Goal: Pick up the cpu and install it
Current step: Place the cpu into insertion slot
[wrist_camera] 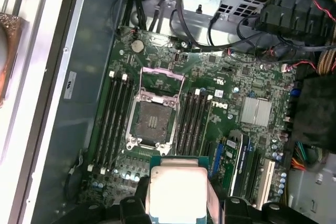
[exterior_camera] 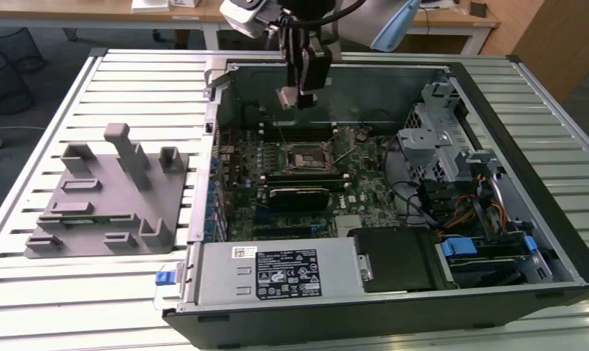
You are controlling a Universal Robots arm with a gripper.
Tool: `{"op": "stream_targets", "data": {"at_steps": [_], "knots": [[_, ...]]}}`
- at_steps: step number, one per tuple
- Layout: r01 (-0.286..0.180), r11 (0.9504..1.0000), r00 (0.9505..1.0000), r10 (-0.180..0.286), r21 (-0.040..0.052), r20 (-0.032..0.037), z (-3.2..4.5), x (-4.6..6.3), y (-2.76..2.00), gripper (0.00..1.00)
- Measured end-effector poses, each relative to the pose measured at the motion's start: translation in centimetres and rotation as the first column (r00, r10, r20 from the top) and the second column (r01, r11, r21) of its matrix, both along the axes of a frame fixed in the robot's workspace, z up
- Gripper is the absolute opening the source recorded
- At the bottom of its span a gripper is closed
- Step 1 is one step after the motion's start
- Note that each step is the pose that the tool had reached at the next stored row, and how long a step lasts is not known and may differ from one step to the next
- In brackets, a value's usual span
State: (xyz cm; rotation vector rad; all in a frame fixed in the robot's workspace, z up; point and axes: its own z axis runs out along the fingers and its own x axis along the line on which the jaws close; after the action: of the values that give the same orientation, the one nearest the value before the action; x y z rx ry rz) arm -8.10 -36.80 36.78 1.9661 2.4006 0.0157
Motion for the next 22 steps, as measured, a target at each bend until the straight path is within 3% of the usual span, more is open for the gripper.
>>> {"op": "stream_targets", "data": {"at_steps": [13,22], "knots": [[0.019,0.9998,0.9998,-0.019,0.0,0.0,-1.1,0.0,0.51,0.52],[0.106,0.9944,0.9944,-0.106,-0.0003,0.0,-1.77,0.1,0.66,0.52]]}}
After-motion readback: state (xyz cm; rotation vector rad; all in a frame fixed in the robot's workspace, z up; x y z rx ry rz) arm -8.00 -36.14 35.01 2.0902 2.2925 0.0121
